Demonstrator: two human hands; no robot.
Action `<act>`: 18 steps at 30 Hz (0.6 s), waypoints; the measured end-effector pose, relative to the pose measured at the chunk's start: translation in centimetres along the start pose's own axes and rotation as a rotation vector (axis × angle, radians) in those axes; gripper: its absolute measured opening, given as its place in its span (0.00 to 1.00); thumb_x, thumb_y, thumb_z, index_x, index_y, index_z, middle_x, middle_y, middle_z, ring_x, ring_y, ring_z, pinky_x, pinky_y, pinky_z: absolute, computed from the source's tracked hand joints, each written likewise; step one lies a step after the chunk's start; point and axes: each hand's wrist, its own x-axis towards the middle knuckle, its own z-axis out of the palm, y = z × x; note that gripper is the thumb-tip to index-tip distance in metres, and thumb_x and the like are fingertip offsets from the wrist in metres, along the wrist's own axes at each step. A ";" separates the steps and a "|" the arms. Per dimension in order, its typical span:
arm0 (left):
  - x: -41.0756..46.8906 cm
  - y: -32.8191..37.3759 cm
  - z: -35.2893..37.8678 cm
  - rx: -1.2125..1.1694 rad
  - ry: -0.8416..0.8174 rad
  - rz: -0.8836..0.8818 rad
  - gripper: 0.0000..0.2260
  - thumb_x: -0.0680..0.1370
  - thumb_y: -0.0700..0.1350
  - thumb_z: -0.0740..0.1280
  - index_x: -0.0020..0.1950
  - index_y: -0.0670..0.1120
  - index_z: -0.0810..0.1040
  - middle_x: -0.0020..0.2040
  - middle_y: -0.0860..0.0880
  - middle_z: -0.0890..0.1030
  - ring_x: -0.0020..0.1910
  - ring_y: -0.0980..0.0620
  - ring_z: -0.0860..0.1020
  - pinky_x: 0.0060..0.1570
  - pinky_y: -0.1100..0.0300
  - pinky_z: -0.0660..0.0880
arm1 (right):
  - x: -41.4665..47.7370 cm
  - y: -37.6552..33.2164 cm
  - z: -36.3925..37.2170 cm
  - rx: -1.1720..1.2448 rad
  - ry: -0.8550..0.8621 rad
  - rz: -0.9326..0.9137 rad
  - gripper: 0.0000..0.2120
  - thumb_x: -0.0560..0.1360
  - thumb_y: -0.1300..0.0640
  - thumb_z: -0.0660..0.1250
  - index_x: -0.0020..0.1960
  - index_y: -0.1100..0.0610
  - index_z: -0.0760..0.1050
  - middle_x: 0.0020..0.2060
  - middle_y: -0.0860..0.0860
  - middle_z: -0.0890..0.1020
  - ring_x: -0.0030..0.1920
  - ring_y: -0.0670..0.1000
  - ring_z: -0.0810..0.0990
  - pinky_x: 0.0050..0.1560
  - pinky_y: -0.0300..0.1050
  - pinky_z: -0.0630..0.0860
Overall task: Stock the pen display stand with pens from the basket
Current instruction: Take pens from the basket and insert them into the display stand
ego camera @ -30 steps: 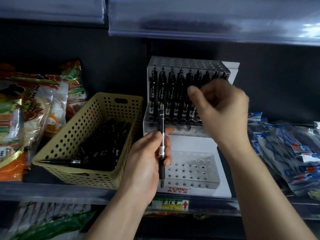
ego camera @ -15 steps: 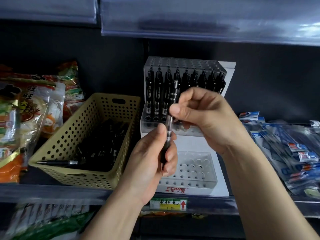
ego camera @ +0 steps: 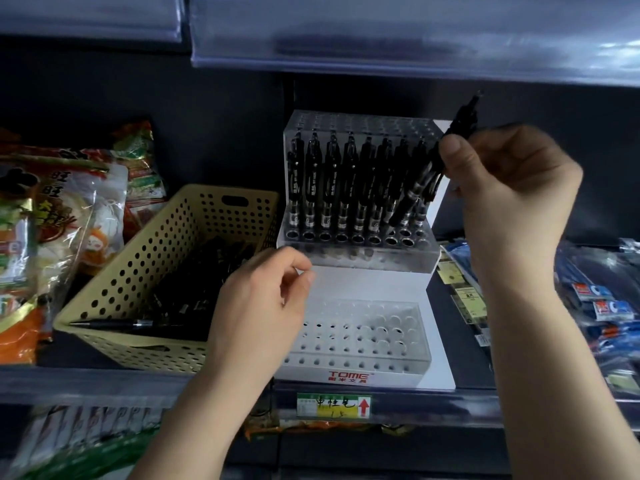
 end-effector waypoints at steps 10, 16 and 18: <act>0.8 -2.7 -1.4 0.414 -0.113 -0.176 0.15 0.77 0.47 0.66 0.62 0.46 0.77 0.55 0.46 0.77 0.51 0.44 0.77 0.51 0.51 0.74 | -0.4 1.8 0.8 -0.186 0.000 -0.057 0.12 0.69 0.53 0.75 0.34 0.45 0.72 0.28 0.40 0.79 0.31 0.38 0.76 0.36 0.37 0.71; 0.6 -3.1 -1.5 0.461 -0.175 -0.223 0.13 0.78 0.43 0.62 0.61 0.43 0.77 0.55 0.47 0.77 0.49 0.45 0.78 0.46 0.53 0.74 | -0.7 2.6 1.2 -0.377 -0.033 -0.050 0.09 0.68 0.51 0.76 0.36 0.51 0.76 0.28 0.38 0.77 0.28 0.38 0.75 0.34 0.32 0.70; 0.7 -3.3 -1.6 0.457 -0.174 -0.228 0.12 0.78 0.41 0.61 0.60 0.43 0.78 0.55 0.47 0.77 0.48 0.45 0.78 0.45 0.53 0.74 | -0.8 2.8 1.4 -0.428 -0.048 -0.049 0.08 0.68 0.51 0.75 0.36 0.51 0.77 0.28 0.38 0.77 0.29 0.40 0.76 0.35 0.36 0.72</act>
